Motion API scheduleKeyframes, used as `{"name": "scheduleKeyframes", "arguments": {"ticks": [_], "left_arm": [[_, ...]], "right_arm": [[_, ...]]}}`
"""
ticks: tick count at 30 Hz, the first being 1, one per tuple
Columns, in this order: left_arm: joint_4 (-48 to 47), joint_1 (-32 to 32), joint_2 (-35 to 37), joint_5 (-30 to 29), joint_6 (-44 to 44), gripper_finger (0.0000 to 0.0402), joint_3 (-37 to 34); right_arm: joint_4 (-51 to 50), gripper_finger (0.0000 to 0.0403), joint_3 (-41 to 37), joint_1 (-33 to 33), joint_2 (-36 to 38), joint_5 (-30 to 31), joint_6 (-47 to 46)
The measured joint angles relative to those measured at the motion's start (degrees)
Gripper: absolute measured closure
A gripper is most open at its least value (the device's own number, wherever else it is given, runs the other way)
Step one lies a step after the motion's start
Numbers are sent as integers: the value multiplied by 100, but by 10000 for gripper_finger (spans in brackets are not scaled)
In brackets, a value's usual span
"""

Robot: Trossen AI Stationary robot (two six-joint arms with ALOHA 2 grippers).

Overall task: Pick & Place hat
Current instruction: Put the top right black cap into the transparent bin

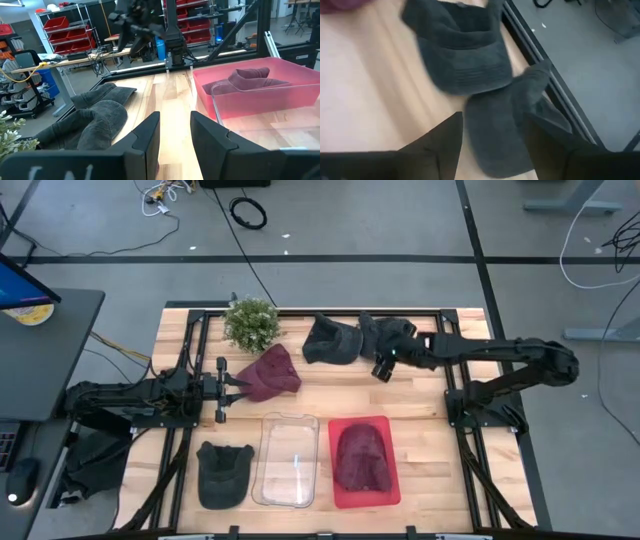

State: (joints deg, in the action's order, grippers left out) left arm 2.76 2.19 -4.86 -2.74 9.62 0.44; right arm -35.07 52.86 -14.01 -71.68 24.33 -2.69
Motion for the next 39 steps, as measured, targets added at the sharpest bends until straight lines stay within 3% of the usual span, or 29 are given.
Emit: {"name": "scheduleKeyframes", "arguments": {"ticks": [10, 23, 30, 39], "left_arm": [[0, -1, 0, 0, 1, 287, -1], [-1, 1, 0, 0, -1, 287, -1], [0, 0, 0, 0, 0, 287, 1], [0, -1, 0, 0, 0, 287, -1]], "right_arm": [[724, 178, -87, -1399, -362, -941, 868], [1271, 181, -90, -2783, -1406, -2056, 1426], [1283, 181, -92, -3138, -1861, -2851, 1435], [1302, 187, -92, -3158, -2061, -2843, 1431]]}}
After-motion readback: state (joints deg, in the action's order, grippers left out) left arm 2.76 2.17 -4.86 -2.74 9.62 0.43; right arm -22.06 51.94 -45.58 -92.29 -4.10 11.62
